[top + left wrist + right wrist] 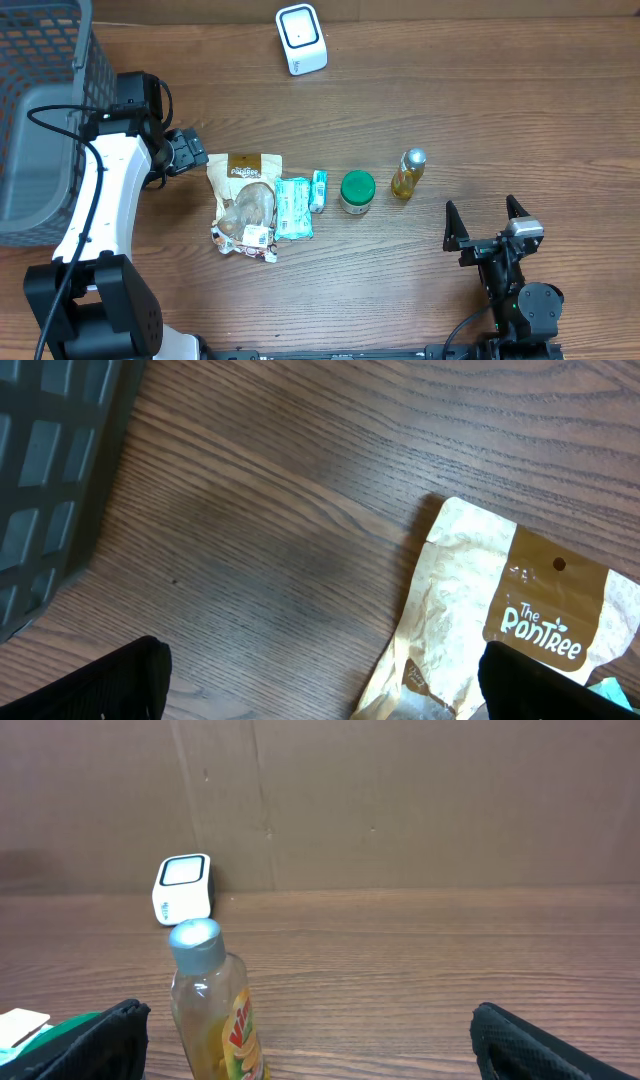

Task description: Scan the item barcode

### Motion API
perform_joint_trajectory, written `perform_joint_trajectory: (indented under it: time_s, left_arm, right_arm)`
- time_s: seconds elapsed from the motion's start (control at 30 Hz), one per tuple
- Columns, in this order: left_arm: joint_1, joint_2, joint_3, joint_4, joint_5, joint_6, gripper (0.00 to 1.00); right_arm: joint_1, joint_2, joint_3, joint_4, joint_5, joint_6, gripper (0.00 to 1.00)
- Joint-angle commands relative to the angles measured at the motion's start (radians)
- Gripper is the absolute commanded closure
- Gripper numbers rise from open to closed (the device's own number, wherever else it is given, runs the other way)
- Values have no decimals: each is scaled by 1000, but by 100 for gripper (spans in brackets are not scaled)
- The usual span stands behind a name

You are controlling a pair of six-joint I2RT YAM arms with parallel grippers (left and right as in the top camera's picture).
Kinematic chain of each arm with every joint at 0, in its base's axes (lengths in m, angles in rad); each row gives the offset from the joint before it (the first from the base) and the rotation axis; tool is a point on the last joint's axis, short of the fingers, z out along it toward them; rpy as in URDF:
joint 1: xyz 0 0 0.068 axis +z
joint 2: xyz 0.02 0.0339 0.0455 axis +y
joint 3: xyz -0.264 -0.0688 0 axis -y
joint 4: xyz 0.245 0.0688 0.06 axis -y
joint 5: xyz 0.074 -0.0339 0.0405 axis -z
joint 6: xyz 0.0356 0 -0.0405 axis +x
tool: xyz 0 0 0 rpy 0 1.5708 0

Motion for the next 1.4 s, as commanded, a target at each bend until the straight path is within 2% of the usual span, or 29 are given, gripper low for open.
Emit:
perform_joint_trajectory:
  time_s: [0.0, 0.23, 0.43, 0.63, 0.77, 0.9, 1.03, 1.13, 1.27, 1.37]
  left_arm:
    - [0, -23, -1, 0, 8, 23, 0]
    - [0, -23, -1, 0, 8, 23, 0]
    - [0, -23, -1, 0, 8, 23, 0]
    - [0, -23, -1, 0, 8, 23, 1]
    - [0, -23, -1, 0, 8, 23, 1]
    - [0, -23, -1, 0, 8, 23, 1]
    - [0, -23, -1, 0, 8, 23, 1]
    - [0, -23, -1, 0, 8, 23, 1]
    - [0, -23, -1, 0, 8, 23, 1]
    - [0, -23, -1, 0, 8, 23, 1]
  right_arm:
    - [-5, -7, -10, 4, 4, 2, 0]
    - [-5, -7, -10, 5, -8, 3, 0]
    - [-5, -7, -10, 23, -168, 57, 0]
    - [-5, -2, 82, -14, -163, 199, 0]
    - [-5, 72, 287, -119, -135, 206, 0]
    - [-5, 243, 569, -296, -127, 150, 0]
    - [-5, 519, 926, -566, -126, 75, 0]
    - [-5, 720, 1153, -763, -121, 73, 0]
    - [-5, 972, 1402, -982, -108, 74, 0]
    - [-5, 1120, 1506, -1097, -101, 75, 0]
